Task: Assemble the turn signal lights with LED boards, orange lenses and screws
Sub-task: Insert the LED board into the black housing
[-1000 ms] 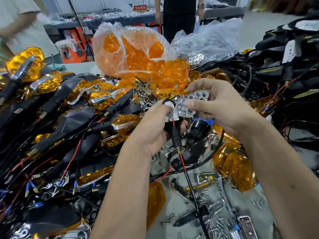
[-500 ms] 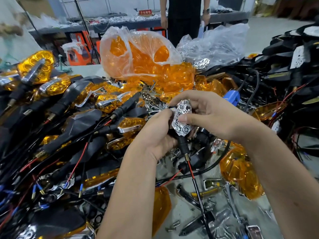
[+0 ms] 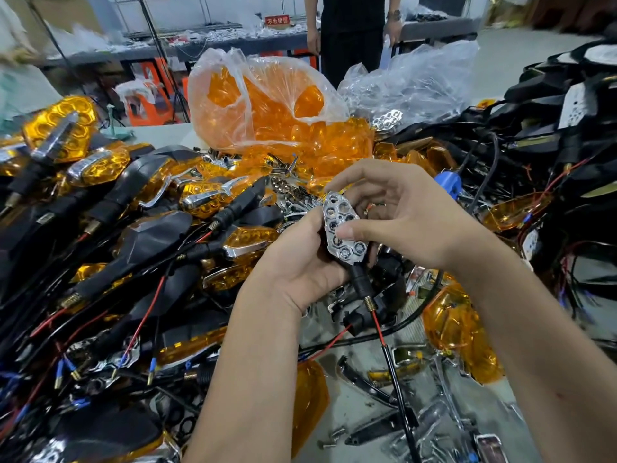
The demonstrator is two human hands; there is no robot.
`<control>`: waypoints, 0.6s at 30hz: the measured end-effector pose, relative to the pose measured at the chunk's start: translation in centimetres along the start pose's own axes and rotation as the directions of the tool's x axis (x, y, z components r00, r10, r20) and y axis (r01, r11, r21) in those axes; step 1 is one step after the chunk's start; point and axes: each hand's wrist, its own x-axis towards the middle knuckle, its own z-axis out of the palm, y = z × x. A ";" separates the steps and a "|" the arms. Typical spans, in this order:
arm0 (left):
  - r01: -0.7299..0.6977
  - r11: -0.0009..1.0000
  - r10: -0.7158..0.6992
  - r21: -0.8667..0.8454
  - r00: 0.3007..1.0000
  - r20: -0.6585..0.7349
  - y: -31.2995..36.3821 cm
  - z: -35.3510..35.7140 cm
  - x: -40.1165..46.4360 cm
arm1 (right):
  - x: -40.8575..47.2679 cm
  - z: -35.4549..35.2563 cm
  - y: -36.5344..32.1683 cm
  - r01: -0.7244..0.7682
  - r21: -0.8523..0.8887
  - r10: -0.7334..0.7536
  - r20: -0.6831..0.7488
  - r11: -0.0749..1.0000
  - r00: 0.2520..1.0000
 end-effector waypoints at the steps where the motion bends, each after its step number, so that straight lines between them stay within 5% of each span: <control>1: 0.010 0.999 -0.011 -0.035 1.000 -0.009 0.0 -0.1 0.0 | 0.0 0.0 0.0 0.006 0.006 -0.006 -0.014 1.000 1.000; 13: -0.040 0.991 0.020 -0.126 0.988 -0.151 0.1 0.1 0.2 | 0.1 -0.3 -0.3 -0.025 0.052 0.026 -0.009 0.998 1.000; 18: -0.037 0.996 0.026 -0.085 0.992 -0.127 0.0 0.4 0.2 | 0.1 0.2 0.1 -0.027 0.002 0.027 -0.151 1.000 0.988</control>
